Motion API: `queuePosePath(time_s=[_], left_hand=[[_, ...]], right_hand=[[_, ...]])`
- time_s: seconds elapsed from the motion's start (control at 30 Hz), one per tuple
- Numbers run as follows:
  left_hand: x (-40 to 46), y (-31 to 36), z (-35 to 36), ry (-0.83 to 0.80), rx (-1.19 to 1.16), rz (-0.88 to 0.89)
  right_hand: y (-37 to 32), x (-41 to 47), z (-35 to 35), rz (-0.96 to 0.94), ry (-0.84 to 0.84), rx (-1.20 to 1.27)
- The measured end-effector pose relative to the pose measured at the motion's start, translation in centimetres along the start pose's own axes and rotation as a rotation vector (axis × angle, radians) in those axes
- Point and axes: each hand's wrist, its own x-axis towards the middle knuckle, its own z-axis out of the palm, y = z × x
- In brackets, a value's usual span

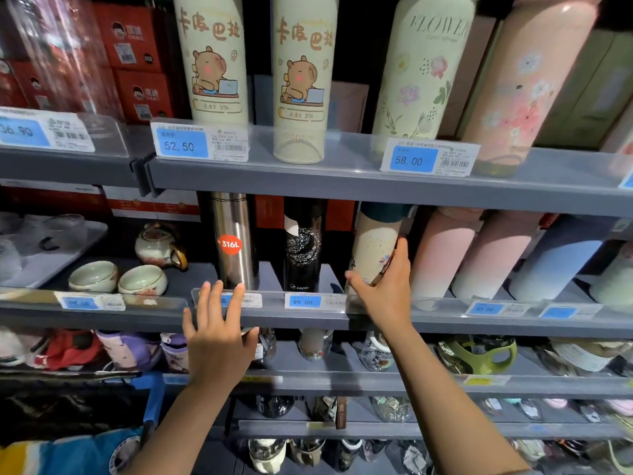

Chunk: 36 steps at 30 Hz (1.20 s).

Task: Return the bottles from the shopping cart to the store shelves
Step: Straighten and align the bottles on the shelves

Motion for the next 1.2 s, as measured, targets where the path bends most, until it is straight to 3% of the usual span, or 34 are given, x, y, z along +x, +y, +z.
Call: queuePosePath(time_s=[0.1,0.27,0.47,0.63,0.87,1.07,1.2], left_hand=[[0.0,2.6,-0.5,-0.008,-0.054,-0.013],[-0.5,10.7,-0.1,0.043,-0.147,0.282],[0.3,19.0,2.0,-0.030,-0.195,0.447],[0.2,21.1,3.4,-0.075,-0.136,0.380],[-0.1,21.7,3.2,-0.057,-0.117,0.319],[-0.5,23.1,3.8,0.007,-0.186,0.207],[-0.6,24.0,3.8,0.013,-0.185,0.168]], right_hand=[[0.2,-1.6,-1.5,-0.003,0.026,0.149],[2.9,-3.5,-5.7,-0.016,0.123,0.130],[5.5,-0.6,-9.5,0.004,0.254,0.088],[5.6,2.1,-8.3,0.021,0.236,0.059],[5.9,3.5,-6.8,-0.029,0.353,-0.094],[7.2,3.3,-8.1,-0.112,0.157,-0.137],[6.9,3.8,-8.2,-0.104,0.130,-0.238]])
